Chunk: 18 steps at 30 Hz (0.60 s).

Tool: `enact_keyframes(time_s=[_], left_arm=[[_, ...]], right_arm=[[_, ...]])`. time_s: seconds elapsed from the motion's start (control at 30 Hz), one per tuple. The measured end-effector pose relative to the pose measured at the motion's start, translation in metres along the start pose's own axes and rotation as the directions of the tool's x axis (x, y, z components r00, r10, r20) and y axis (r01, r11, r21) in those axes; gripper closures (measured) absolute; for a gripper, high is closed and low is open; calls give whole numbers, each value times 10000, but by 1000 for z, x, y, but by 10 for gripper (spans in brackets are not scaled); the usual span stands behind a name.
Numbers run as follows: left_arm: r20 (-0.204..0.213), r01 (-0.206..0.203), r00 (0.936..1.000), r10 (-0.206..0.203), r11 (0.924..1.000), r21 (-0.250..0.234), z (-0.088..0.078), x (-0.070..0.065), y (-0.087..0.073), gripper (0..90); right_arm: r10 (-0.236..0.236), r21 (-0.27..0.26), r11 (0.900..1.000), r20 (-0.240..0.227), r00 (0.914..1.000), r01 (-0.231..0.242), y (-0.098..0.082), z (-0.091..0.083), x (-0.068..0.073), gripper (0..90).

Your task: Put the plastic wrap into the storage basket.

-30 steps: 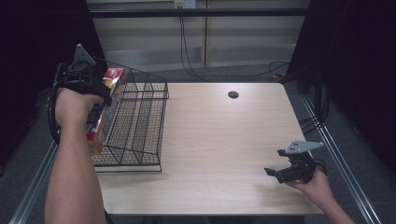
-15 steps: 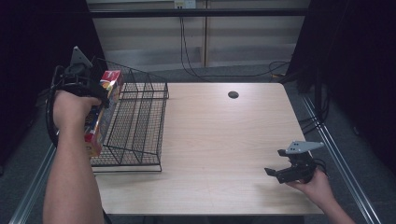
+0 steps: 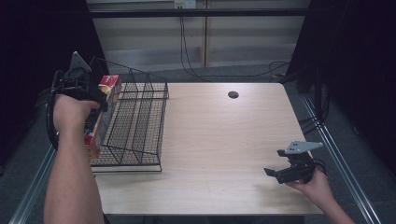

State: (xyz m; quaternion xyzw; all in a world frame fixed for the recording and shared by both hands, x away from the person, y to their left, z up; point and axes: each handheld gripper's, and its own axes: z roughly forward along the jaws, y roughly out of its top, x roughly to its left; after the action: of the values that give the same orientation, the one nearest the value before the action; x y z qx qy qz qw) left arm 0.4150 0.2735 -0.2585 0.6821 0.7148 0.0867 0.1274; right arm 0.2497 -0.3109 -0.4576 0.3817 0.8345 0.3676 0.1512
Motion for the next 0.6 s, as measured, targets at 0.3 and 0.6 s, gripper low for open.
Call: enact_keyframes(time_s=[0.3,0.6], left_arm=[[-36,5,10000,-5,9999,149,6,3,0,460],[32,128,9999,-128,9998,147,9,3,0,458]], right_arm=[[69,-49,10000,-90,9999,-70,0,0,0,89],[132,-20,9999,-122,9998,-132,1,1,0,90]])
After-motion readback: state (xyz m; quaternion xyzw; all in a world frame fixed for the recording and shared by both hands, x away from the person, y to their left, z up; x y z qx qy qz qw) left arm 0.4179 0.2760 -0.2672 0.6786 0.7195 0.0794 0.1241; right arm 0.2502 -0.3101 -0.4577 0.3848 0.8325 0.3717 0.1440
